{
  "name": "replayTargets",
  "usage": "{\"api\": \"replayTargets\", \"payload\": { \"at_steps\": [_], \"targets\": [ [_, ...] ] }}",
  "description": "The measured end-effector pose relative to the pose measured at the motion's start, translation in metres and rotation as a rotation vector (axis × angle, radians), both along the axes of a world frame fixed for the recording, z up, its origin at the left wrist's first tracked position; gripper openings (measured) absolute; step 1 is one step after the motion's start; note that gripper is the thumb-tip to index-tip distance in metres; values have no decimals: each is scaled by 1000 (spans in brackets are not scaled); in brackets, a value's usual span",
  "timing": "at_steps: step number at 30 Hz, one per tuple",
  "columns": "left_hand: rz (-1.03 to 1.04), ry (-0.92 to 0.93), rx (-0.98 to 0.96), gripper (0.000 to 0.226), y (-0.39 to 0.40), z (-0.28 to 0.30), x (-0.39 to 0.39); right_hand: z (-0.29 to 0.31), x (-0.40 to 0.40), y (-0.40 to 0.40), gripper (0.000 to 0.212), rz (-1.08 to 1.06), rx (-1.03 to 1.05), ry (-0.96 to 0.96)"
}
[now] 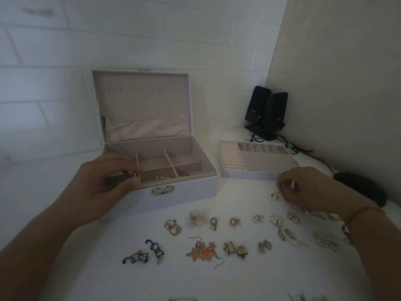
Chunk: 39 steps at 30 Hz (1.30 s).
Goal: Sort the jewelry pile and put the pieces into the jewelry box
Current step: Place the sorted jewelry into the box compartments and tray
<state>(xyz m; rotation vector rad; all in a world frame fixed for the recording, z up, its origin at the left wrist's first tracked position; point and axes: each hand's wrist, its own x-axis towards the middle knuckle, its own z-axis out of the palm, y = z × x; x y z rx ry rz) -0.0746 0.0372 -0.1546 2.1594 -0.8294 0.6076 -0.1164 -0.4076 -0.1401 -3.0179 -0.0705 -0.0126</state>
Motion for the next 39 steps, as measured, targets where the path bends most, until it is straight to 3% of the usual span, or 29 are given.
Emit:
{"api": "replayTargets", "payload": {
  "at_steps": [6, 11, 14, 19, 25, 28, 31, 33, 39],
  "targets": [
    [9, -4, 36, 35, 2, 1, -1, 28, -3, 23, 21, 64, 138, -164],
    [-10, -7, 62, 39, 2, 2, 0, 62, 27, 97, 24, 397, 296, -147],
    [-17, -19, 77, 36, 4, 1, 1, 71, 50, 133, 26, 567, 180, -80],
    [-24, -41, 91, 31, 3, 2, 1, 67, 72, 156, 24, 648, -14, 143],
    [-11, -56, 90, 31, 4, 4, 1, 62, 67, 156, 28, 615, -76, 268],
    [-22, -59, 85, 29, 4, 3, 1, 71, 63, 146, 26, 591, 2, 104],
    [-10, -51, 93, 29, 5, 3, 1, 87, 47, 122, 23, 551, 232, -148],
    [-6, -49, 102, 29, 5, 3, 1, 88, 30, 99, 27, 484, 369, -204],
    [6, -39, 90, 34, 5, 1, 3, 33, 0, 44, 37, 195, 100, 139]
  ]
}}
